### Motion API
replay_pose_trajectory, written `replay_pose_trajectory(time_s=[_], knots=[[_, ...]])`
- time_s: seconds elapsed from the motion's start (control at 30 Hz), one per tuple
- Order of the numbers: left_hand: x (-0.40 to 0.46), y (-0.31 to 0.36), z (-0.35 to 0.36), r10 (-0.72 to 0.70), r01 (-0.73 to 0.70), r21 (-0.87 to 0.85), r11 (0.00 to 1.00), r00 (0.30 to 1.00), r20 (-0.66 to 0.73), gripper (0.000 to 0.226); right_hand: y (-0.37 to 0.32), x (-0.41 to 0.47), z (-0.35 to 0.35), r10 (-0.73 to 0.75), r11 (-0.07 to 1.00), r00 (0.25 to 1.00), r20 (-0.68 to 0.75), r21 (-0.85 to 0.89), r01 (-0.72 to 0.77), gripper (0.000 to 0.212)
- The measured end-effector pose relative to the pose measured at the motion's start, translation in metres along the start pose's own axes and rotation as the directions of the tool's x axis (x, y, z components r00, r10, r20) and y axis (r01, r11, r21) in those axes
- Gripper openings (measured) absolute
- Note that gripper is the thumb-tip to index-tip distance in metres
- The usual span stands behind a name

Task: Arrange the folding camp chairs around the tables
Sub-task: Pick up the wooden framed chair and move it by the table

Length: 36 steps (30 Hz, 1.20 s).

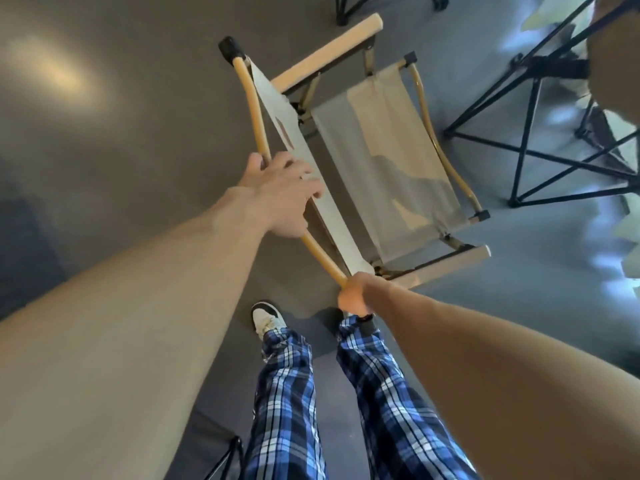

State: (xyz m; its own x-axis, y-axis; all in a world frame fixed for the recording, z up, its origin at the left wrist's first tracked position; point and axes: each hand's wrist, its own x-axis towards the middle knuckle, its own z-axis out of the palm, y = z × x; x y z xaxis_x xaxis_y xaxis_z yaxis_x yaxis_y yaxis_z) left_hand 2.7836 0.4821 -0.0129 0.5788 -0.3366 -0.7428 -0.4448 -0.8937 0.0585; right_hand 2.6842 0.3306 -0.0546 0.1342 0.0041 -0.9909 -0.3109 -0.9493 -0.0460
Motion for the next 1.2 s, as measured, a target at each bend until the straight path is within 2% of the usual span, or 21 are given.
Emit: replay_pose_trajectory(time_s=[0.03,0.07,0.13,0.2,0.33,0.43,0.53,0.67,0.77,0.9,1.1,1.2], knots=[[0.002,0.004,0.001,-0.01,-0.003,0.131,0.991,0.995,0.097,0.043,0.006,-0.001,0.004,0.003,0.999,1.0,-0.015,0.054,-0.002,0.035],[0.003,0.007,0.003,-0.05,0.02,0.221,0.975,0.99,0.129,0.037,0.009,0.001,0.008,0.003,0.997,0.999,-0.054,0.079,0.001,0.035],[0.003,0.016,0.003,-0.138,0.115,0.252,0.961,0.988,0.075,0.02,0.011,0.005,0.017,0.009,0.997,0.988,-0.152,0.076,0.003,0.033],[0.004,0.021,0.008,-0.173,0.158,0.252,0.955,0.984,0.04,0.015,0.013,0.007,0.024,0.033,0.996,0.977,-0.211,0.092,-0.014,0.029],[-0.003,0.02,0.024,-0.181,0.18,0.131,0.975,0.983,-0.004,0.016,0.021,0.006,0.025,0.107,0.989,0.959,-0.263,0.128,-0.076,0.019],[-0.023,0.009,0.038,-0.225,0.225,0.004,0.974,0.974,-0.023,0.013,0.015,0.0,0.021,0.055,0.996,0.948,-0.313,0.083,-0.031,0.021],[-0.054,-0.013,0.05,-0.302,0.299,-0.076,0.951,0.953,-0.03,0.006,-0.005,-0.013,0.016,-0.062,0.997,0.938,-0.341,-0.058,0.045,0.026],[-0.102,-0.038,0.073,-0.423,0.411,-0.211,0.887,0.906,-0.014,0.004,-0.044,-0.032,0.021,-0.185,0.956,0.939,-0.291,-0.276,0.103,0.028],[-0.15,-0.051,0.105,-0.524,0.502,-0.326,0.801,0.852,0.026,0.005,-0.08,-0.046,0.041,-0.259,0.883,0.934,-0.245,-0.453,0.126,0.03],[-0.216,-0.057,0.166,-0.653,0.612,-0.469,0.637,0.752,0.095,0.004,-0.12,-0.061,0.086,-0.349,0.754,0.92,-0.18,-0.636,0.162,0.033],[-0.31,-0.06,0.269,-0.723,0.701,-0.592,0.398,0.637,0.269,0.03,-0.175,-0.074,0.178,-0.45,0.548,0.891,-0.067,-0.808,0.216,0.033],[-0.345,-0.06,0.311,-0.747,0.729,-0.606,0.317,0.586,0.315,0.028,-0.201,-0.078,0.22,-0.478,0.49,0.878,-0.041,-0.842,0.227,0.031]])
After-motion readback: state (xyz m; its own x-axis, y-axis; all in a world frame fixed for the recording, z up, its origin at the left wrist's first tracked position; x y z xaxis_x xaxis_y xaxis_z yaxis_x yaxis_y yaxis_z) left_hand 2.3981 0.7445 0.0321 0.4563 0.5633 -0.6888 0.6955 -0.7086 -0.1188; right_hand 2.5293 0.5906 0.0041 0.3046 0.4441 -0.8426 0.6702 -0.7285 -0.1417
